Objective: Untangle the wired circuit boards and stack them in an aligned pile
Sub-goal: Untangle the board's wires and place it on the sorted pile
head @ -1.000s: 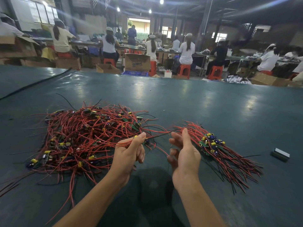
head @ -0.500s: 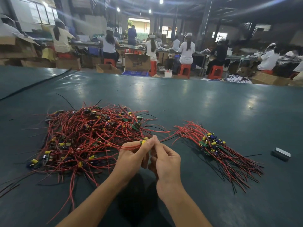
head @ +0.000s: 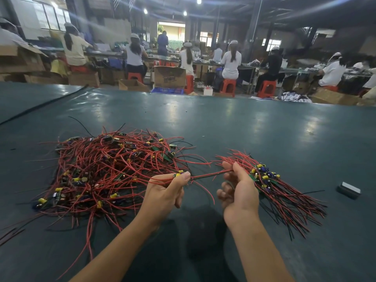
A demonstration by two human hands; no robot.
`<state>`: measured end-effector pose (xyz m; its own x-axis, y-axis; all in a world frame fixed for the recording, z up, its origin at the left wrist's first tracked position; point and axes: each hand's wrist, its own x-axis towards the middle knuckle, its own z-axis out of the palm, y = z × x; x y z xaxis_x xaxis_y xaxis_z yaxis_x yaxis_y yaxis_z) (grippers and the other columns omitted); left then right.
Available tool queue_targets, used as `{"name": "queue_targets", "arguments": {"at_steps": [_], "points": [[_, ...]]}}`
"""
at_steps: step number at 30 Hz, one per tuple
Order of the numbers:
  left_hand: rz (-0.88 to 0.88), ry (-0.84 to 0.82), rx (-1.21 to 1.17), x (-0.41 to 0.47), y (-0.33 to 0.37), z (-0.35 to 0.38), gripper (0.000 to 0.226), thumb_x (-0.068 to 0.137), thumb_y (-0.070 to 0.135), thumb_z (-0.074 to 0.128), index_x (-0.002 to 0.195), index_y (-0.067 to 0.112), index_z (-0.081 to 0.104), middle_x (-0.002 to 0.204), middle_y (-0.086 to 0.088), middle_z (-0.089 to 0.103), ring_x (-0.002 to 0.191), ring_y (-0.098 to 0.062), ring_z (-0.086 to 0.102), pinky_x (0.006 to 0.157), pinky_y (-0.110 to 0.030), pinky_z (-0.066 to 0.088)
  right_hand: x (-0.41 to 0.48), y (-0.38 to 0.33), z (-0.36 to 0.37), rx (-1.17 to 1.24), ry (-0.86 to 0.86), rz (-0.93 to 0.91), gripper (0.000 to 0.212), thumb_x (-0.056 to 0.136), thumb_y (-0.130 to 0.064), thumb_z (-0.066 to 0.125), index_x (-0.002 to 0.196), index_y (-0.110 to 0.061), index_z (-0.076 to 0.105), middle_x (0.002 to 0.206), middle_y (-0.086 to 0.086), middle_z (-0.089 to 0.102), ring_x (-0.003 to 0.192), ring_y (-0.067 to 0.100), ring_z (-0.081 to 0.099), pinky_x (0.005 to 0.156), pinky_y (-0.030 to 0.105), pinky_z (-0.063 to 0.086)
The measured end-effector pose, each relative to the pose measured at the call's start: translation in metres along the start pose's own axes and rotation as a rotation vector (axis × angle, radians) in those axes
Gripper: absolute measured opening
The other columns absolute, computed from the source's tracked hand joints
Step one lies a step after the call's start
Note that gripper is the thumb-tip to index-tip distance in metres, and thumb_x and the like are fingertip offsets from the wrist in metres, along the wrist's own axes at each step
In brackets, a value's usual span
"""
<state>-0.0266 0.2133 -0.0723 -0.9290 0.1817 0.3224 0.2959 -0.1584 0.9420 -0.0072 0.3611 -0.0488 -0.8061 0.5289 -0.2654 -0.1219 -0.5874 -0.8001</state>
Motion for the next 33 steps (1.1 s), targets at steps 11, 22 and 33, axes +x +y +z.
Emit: {"name": "queue_targets", "arguments": {"at_steps": [11, 22, 33], "points": [[-0.114, -0.104, -0.024, 0.003, 0.002, -0.005, 0.046, 0.073, 0.058, 0.061, 0.05, 0.019, 0.066, 0.046, 0.002, 0.053, 0.045, -0.011, 0.052, 0.049, -0.019, 0.045, -0.035, 0.027, 0.017, -0.382, -0.395, -0.097, 0.031, 0.092, -0.031, 0.065, 0.067, -0.016, 0.077, 0.059, 0.007, 0.065, 0.043, 0.012, 0.052, 0.04, 0.02, 0.038], [-0.267, -0.196, 0.013, 0.0, 0.002, 0.003, 0.047, 0.075, 0.055, 0.054, 0.067, 0.012, 0.07, 0.052, -0.006, 0.059, 0.044, -0.016, 0.055, 0.043, -0.021, 0.042, 0.046, -0.025, -0.027, -0.31, 0.151, -0.253, 0.033, 0.097, -0.036, 0.061, 0.071, -0.016, 0.064, 0.06, -0.007, 0.059, 0.036, -0.001, 0.046, 0.034, 0.014, 0.033], [0.33, -0.187, 1.014, -0.003, -0.024, -0.01, 0.029, 0.092, 0.032, 0.061, 0.114, 0.014, 0.07, 0.125, -0.001, 0.061, 0.118, -0.019, 0.053, 0.103, -0.032, 0.042, 0.044, -0.024, -0.038, -0.11, 0.321, -0.092, 0.017, 0.091, -0.021, 0.067, 0.074, -0.017, 0.064, 0.079, -0.004, 0.07, 0.058, 0.006, 0.06, 0.04, 0.017, 0.04]]}}
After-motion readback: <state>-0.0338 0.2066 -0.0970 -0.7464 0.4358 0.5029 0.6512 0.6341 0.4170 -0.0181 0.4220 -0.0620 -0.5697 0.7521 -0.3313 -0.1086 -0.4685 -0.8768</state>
